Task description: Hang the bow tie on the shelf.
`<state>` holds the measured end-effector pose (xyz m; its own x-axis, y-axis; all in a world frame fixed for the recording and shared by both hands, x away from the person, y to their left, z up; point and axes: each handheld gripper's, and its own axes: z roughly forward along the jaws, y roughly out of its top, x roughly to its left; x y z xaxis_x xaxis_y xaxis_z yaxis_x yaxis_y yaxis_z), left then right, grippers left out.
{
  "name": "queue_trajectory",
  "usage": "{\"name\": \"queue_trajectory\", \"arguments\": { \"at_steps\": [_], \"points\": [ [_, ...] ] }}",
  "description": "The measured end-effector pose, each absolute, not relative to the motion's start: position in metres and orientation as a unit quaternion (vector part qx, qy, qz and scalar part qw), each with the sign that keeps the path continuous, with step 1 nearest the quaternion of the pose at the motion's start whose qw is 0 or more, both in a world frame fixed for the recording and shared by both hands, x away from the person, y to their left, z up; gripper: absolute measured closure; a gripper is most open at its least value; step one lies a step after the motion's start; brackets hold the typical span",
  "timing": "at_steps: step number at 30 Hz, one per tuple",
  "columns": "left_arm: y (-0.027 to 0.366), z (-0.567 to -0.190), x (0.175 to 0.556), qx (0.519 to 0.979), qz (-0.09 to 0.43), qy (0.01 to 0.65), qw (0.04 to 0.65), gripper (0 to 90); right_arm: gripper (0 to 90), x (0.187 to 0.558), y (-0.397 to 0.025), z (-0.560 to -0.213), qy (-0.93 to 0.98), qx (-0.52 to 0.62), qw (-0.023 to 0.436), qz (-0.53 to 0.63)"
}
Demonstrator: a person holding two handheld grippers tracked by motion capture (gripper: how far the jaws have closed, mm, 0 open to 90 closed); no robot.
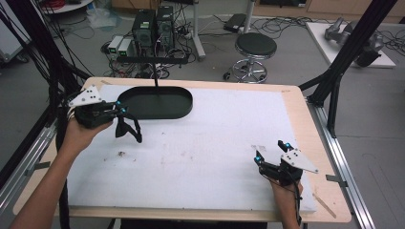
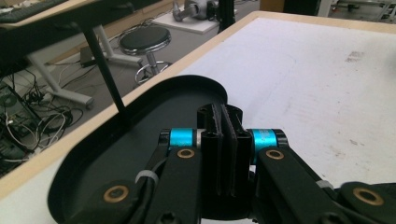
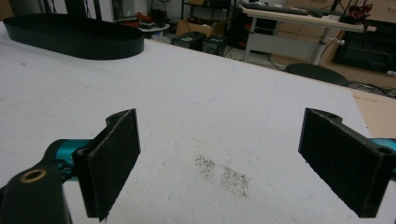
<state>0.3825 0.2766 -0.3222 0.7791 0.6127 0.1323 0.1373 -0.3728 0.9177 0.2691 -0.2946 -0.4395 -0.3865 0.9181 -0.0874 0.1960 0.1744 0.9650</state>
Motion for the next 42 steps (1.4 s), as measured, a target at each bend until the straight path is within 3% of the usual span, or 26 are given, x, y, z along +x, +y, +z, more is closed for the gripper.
{"name": "queue_trajectory", "arguments": {
  "at_steps": [13, 26, 42],
  "points": [
    [0.287, -0.294, 0.421, 0.797, 0.229, 0.212, 0.517, 86.1, 11.9, 0.27, -0.295, -0.44, 0.673, 0.418, 0.367, 0.488],
    [0.297, -0.278, 0.465, 0.79, 0.241, 0.231, 0.514, 86.1, 11.9, 0.271, -0.295, -0.441, 0.674, 0.422, 0.363, 0.486],
    [0.292, -0.262, 0.507, 0.783, 0.29, 0.24, 0.495, 86.2, 11.9, 0.27, -0.294, -0.441, 0.677, 0.424, 0.362, 0.481]
  ]
}}
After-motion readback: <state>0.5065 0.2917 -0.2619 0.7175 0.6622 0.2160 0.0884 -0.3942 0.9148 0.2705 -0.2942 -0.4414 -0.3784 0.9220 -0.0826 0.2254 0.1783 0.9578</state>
